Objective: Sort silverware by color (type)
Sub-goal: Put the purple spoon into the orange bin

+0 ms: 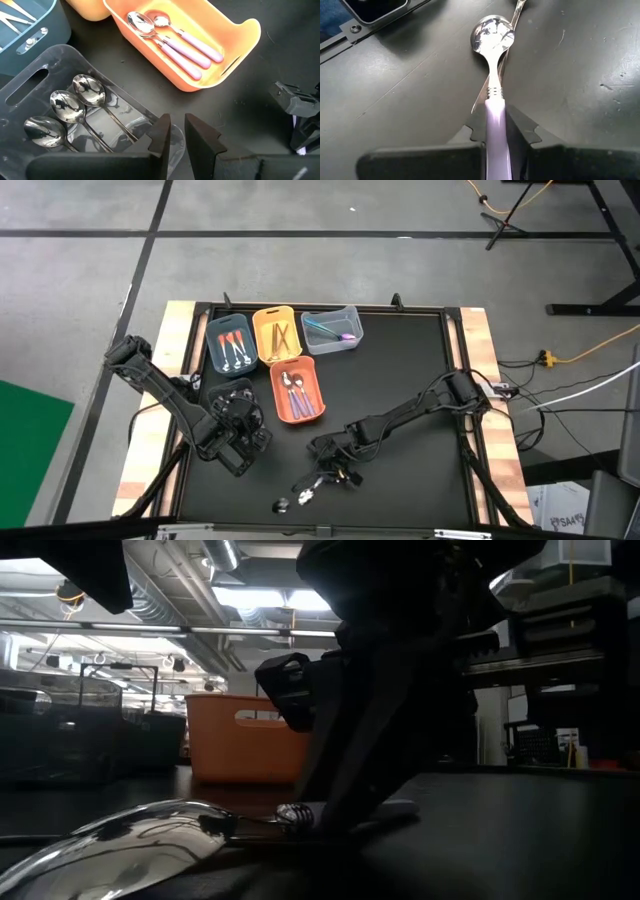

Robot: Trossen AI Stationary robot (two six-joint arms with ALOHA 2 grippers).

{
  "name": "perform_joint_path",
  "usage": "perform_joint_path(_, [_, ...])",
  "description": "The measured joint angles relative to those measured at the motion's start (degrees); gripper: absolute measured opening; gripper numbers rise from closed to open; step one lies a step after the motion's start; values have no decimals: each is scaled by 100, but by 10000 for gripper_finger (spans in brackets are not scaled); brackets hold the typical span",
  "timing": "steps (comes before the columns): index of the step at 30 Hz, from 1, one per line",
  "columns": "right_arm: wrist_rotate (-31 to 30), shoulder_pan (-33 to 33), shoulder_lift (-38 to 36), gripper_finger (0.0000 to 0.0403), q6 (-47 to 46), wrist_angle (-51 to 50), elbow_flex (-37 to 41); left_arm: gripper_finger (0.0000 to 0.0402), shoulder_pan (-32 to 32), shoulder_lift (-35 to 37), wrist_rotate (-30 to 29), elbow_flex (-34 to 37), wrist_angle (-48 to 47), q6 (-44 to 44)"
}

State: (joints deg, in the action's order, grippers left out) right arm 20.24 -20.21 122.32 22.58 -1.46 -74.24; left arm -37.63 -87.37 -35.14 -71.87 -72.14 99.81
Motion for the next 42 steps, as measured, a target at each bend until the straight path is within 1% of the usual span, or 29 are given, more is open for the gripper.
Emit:
perform_joint_path(9, [-125, 0, 42, 30, 7, -359, -556, 50, -4, 0, 64, -1, 0, 0])
perform_joint_path(15, [-692, 0, 40, 30, 7, -519, -858, 50, -9, 0, 298, -1, -1, 0])
perform_joint_path(21, [-1078, 0, 29, 30, -122, -504, -1023, 50, -124, 52, 308, -1, -38, 0])
perform_joint_path(26, [-1313, 0, 20, 30, -411, -574, -1189, 50, -320, 231, 295, -3, -42, 9])
perform_joint_path(34, [-1629, 0, 13, 30, -454, -749, -1601, 50, -574, 577, 248, -5, -56, 9])
perform_joint_path(38, [-1875, -1, 7, 30, -455, -1116, -1940, 50, -680, 812, 218, -5, -94, 9])
perform_joint_path(42, [-2245, 0, 7, 30, -455, -1636, -2364, 50, -780, 1054, 5, -5, -139, 5])
